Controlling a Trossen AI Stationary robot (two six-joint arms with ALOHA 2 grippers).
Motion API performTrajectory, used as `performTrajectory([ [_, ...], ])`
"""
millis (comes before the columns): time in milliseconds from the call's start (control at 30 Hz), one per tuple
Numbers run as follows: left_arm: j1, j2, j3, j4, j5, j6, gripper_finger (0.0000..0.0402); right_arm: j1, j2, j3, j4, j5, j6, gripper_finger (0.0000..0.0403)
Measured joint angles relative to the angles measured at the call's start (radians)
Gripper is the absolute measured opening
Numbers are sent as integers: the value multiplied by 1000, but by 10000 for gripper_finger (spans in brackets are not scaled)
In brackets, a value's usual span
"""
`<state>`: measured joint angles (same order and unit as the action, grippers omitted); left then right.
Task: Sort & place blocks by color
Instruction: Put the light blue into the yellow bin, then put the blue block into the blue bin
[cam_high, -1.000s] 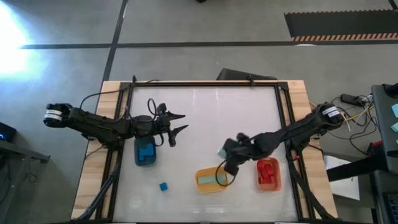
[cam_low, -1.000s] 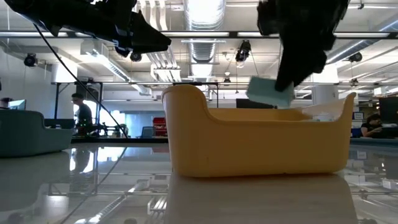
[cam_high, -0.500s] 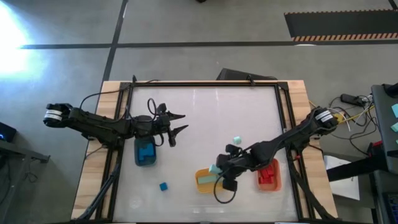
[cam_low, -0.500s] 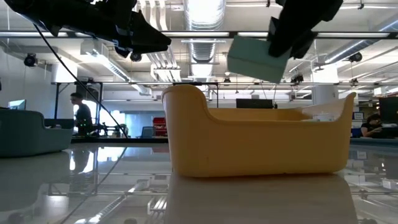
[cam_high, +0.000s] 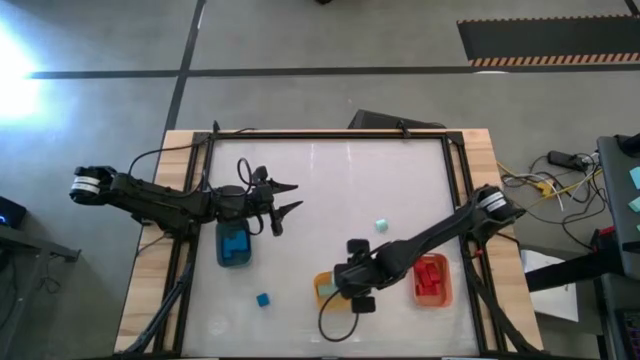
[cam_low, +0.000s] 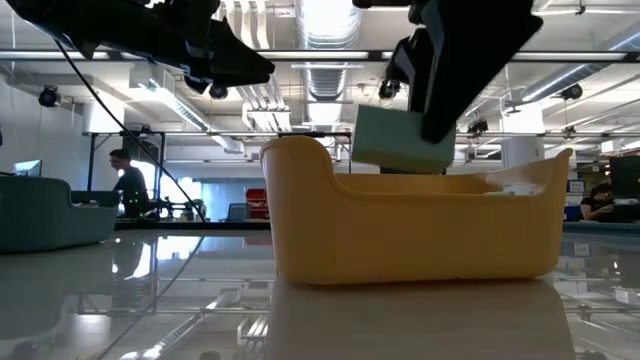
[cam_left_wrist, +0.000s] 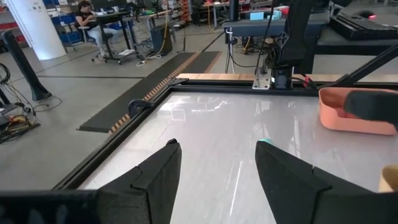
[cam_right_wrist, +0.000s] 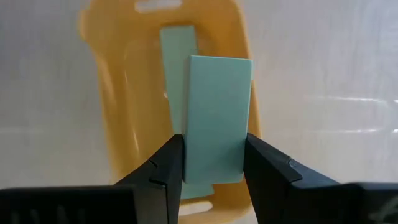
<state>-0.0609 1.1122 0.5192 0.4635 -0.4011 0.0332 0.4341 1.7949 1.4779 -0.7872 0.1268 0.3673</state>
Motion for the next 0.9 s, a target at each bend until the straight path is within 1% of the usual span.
performTrajectory([
  [267,-1,0,-2,0,0,-6,191,2,66,37,-29,-5,-38,124],
  [433,-1,0,-2,-1,0,-28,191,2,68,36,-42,-4,-39,128],
  [733,-25,0,0,-1,1,-28,191,2,67,36,-46,-5,-55,188],
  [900,-66,0,7,0,3,-28,191,2,57,36,-66,-4,-101,199],
])
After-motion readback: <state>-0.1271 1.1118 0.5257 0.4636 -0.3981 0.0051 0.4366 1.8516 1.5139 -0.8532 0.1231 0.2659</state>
